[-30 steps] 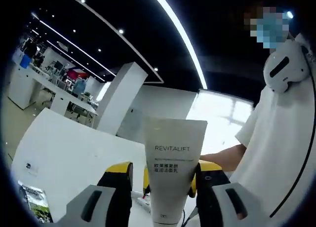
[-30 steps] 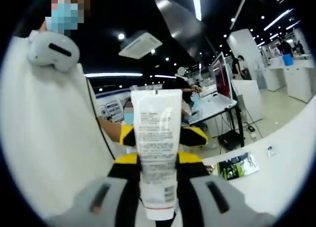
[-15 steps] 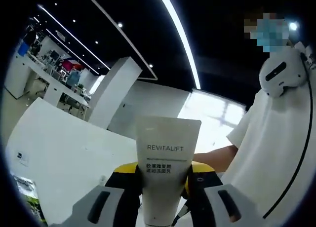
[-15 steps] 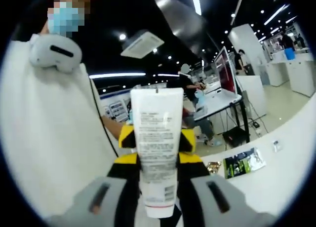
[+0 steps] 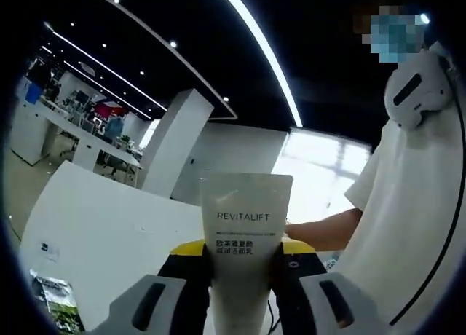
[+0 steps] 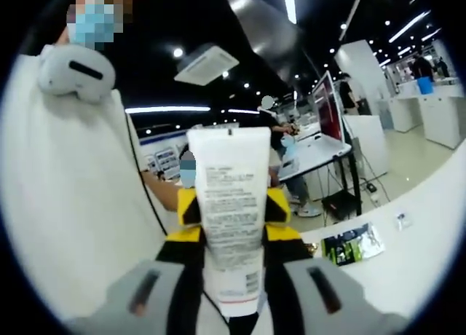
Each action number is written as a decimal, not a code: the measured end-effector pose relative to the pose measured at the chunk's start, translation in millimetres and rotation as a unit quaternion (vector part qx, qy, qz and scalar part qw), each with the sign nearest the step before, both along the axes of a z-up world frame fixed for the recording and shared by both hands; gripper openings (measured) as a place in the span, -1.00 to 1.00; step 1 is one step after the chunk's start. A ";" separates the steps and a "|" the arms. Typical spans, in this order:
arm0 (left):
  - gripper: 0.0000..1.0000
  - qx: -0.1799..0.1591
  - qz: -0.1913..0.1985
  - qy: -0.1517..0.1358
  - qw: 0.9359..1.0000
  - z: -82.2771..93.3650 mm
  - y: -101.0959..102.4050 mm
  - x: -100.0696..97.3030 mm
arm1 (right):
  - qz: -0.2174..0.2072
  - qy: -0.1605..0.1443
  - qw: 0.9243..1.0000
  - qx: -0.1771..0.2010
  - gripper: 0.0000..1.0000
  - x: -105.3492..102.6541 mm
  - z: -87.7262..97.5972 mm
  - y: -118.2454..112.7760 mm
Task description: Arrange the skincare products in the storage area until every visible bottle or jar stands upright without overlapping.
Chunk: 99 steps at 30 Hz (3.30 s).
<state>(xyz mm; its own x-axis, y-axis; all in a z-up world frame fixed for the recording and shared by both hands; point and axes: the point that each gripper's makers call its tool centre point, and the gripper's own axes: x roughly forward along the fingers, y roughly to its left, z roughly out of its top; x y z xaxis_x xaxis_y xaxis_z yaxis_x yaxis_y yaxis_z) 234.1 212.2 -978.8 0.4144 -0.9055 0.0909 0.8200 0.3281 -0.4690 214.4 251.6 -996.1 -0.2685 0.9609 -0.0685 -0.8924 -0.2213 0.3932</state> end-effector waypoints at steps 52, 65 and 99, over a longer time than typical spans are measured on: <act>-0.31 0.015 0.136 0.047 0.989 -27.9 56.0 12.7 | -0.121 0.055 0.991 -0.020 0.24 12.0 23.6 11.0; -0.31 0.035 0.171 0.056 0.983 -39.6 59.9 23.9 | -0.159 0.044 0.986 -0.033 0.01 17.6 30.9 27.5; -0.31 0.240 0.228 0.026 0.943 -66.3 49.9 34.6 | -0.256 -0.119 0.939 -0.194 -0.86 52.6 -21.7 42.4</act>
<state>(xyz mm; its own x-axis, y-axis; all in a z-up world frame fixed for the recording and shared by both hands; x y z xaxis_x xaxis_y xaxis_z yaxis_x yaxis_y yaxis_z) 268.7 262.0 -1045.1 0.7629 -0.5644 -0.3153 0.5232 0.8255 -0.2117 267.0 293.9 -1017.8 0.2898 0.8500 -0.4398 -0.9156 0.3801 0.1313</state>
